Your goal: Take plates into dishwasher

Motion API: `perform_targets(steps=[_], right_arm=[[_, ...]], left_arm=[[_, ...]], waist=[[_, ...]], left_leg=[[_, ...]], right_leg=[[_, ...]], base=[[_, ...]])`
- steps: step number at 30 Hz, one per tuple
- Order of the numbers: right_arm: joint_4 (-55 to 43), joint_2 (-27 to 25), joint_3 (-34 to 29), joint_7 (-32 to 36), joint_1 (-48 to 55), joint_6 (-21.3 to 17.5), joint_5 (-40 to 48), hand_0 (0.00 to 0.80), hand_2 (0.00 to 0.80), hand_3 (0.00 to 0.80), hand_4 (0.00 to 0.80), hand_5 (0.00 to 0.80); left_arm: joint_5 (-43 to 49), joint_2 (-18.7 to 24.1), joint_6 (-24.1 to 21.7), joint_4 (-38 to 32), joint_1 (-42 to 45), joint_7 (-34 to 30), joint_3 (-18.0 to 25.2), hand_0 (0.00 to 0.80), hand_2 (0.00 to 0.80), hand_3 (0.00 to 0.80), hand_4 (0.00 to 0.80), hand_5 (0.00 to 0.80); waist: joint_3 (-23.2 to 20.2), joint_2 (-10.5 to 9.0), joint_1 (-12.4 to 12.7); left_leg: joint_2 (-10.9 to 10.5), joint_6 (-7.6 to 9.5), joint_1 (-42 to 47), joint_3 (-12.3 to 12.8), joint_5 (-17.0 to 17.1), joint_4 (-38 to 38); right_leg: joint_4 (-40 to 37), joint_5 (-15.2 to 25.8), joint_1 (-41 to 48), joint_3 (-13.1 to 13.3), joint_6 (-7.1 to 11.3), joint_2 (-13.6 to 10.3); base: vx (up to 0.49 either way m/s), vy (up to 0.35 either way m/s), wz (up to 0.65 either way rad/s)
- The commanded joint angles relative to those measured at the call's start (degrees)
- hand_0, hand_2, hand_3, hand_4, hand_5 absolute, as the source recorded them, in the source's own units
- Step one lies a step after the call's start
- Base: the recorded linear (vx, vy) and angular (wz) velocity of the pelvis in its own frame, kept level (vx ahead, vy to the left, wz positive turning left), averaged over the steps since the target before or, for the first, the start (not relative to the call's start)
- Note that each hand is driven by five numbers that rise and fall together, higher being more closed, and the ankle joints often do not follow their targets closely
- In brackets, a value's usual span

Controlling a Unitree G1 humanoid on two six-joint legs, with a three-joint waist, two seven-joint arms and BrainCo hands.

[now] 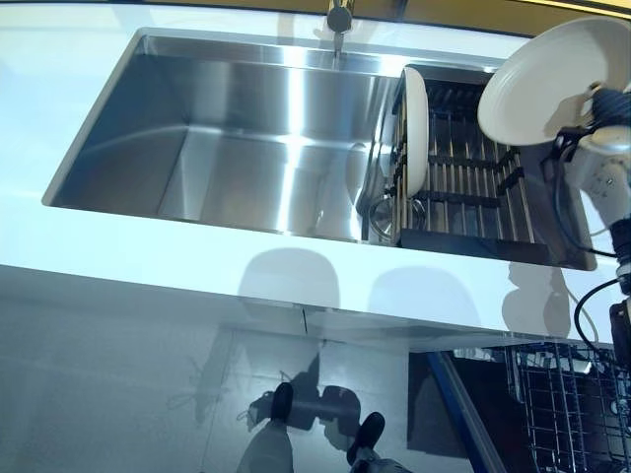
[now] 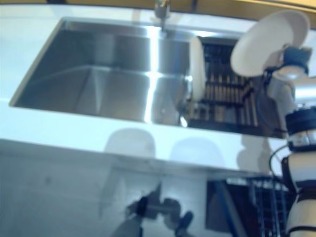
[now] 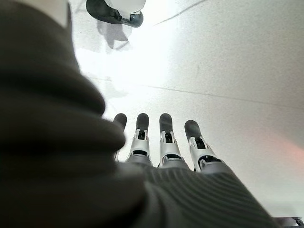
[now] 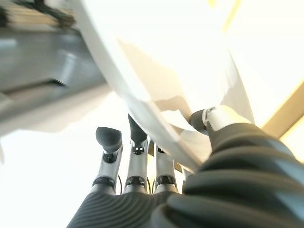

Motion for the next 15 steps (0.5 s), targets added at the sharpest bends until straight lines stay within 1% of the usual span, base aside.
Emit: perform_targets(steps=[1, 4, 9, 11, 13, 15], right_arm=[[2.03, -6.22, 6.32, -1.97, -7.59, -3.07, -4.57, 0.8, 0.8, 0.8, 0.8, 0.8], [2.95, -6.54, 7.24, -2.34, -8.63, -3.64, -5.99, 0.8, 0.8, 0.8, 0.8, 0.8], [3.95, -7.49, 9.15, 0.02, -9.68, -4.61, -8.53, 0.8, 0.8, 0.8, 0.8, 0.8], [4.15, -8.11, 9.95, 1.89, -9.83, -4.89, -10.18, 0.8, 0.8, 0.8, 0.8, 0.8], [3.93, -9.4, 11.62, 5.37, -10.2, -5.37, -15.4, 0.8, 0.8, 0.8, 0.8, 0.8], [3.13, -10.54, 13.07, 7.64, -10.74, -5.23, -17.71, 0.8, 0.8, 0.8, 0.8, 0.8]], left_arm=[[3.99, 1.3, -0.59, 2.05, 4.05, 1.16, -3.08, 0.0, 0.0, 0.0, 0.0, 0.0], [4.72, 1.5, -0.45, 1.65, 4.27, 0.92, -3.11, 0.0, 0.0, 0.0, 0.0, 0.0], [6.37, 1.98, -0.33, 1.18, 4.83, 0.8, -3.06, 0.0, 0.0, 0.0, 0.0, 0.0], [6.97, 2.21, -0.48, 1.38, 4.99, 0.54, -2.9, 0.0, 0.0, 0.0, 0.0, 0.0], [8.05, 2.55, -0.97, 1.56, 5.09, 0.47, -2.57, 0.0, 0.0, 0.0, 0.0, 0.0], [8.47, 2.79, -0.91, 1.62, 5.1, 0.5, -2.14, 0.0, 0.0, 0.0, 0.0, 0.0]], waist=[[-4.62, -0.38, 2.59], [-5.49, -0.46, 2.82], [-7.25, -1.11, 3.06], [-7.99, -1.49, 3.0], [-9.16, -2.26, 2.77], [-9.93, -2.79, 2.39]], left_leg=[[-0.42, 1.28, -0.61, 1.07, -4.6, -0.73], [-0.42, 1.25, -0.24, 1.04, -4.78, -0.73], [-0.31, 1.14, 0.82, 1.06, -4.99, -0.73], [-0.25, 1.11, 1.28, 1.09, -5.14, -0.73], [-0.07, 1.0, 2.04, 1.32, -5.33, -0.73], [0.1, 0.99, 2.68, 1.72, -5.58, -0.73]], right_leg=[[-0.03, -4.38, 2.55, -3.23, 3.23, -2.11], [-0.03, -4.72, 3.03, -3.38, 3.27, -2.03], [-0.03, -5.33, 4.29, -3.55, 3.38, -1.68], [-0.03, -5.59, 4.74, -3.49, 3.44, -1.53], [-0.03, -5.86, 5.38, -3.3, 3.56, -1.27], [-0.03, -5.97, 5.79, -3.03, 3.65, -1.13]], base=[[0.0, 0.0, 0.0], [0.0, 0.0, 0.0], [-0.016, -0.04, 0.05], [-0.025, -0.051, 0.0], [-0.044, -0.06, -0.03], [-0.035, -0.047, -0.01]])
